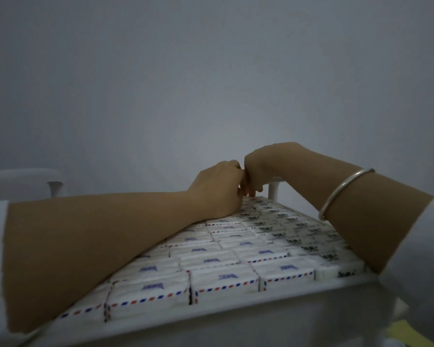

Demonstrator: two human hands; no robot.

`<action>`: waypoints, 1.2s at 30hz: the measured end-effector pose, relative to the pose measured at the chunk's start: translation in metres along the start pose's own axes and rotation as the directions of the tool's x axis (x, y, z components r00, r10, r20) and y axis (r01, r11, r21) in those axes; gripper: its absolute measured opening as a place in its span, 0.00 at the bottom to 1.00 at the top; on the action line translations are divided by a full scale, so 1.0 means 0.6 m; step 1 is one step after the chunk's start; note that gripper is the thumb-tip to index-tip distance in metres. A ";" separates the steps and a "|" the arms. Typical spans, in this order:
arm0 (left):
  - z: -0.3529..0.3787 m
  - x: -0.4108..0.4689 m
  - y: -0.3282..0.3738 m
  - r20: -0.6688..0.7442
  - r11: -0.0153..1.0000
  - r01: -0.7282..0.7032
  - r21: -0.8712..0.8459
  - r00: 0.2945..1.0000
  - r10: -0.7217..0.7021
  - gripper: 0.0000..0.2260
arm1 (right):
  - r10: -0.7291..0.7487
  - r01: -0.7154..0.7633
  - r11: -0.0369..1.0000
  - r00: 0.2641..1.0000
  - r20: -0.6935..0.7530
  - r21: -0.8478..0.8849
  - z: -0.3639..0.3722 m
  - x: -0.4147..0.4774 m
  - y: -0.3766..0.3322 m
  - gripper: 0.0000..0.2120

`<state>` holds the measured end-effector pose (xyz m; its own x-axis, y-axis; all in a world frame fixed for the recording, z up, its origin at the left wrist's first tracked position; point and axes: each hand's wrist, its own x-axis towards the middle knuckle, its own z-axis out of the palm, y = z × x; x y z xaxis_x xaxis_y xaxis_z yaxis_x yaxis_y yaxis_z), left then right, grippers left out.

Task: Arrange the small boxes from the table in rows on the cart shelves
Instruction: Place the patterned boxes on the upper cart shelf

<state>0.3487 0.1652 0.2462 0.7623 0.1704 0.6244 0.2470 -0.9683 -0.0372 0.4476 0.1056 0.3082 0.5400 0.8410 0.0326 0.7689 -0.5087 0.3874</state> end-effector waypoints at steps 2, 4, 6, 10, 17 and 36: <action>-0.001 -0.001 0.003 0.007 1.000 0.017 0.008 1.000 -0.017 0.10 | 0.029 -0.026 0.997 0.999 -0.043 0.068 -0.005 -0.005 0.003 0.09; 0.000 0.000 0.004 0.018 1.000 0.027 0.003 0.999 -0.027 0.11 | 0.082 -0.063 0.991 0.984 -0.158 0.118 -0.014 -0.018 0.011 0.11; -0.003 0.002 0.009 0.053 0.998 0.030 -0.064 0.998 -0.026 0.12 | 0.119 -0.056 0.973 0.953 -0.279 0.225 -0.024 -0.031 0.022 0.16; -0.013 0.000 0.037 0.378 0.968 0.081 -0.237 0.926 0.015 0.19 | 0.151 0.004 0.901 0.935 -0.321 0.434 -0.045 -0.069 0.040 0.10; -0.014 0.001 0.046 0.583 0.995 0.091 -0.051 0.811 -0.045 0.25 | 0.147 0.066 0.900 0.884 -0.444 0.430 -0.030 -0.118 0.056 0.18; -0.026 0.006 0.083 0.699 0.996 0.088 0.006 0.712 -0.067 0.26 | 0.186 -0.172 0.982 0.791 -0.583 0.079 0.035 -0.104 0.015 0.16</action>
<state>0.3542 0.1150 0.2589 0.9443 0.3141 -0.0981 0.3168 -0.9484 0.0130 0.4283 0.0448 0.2903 0.3704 0.6780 0.6349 0.6892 -0.6588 0.3015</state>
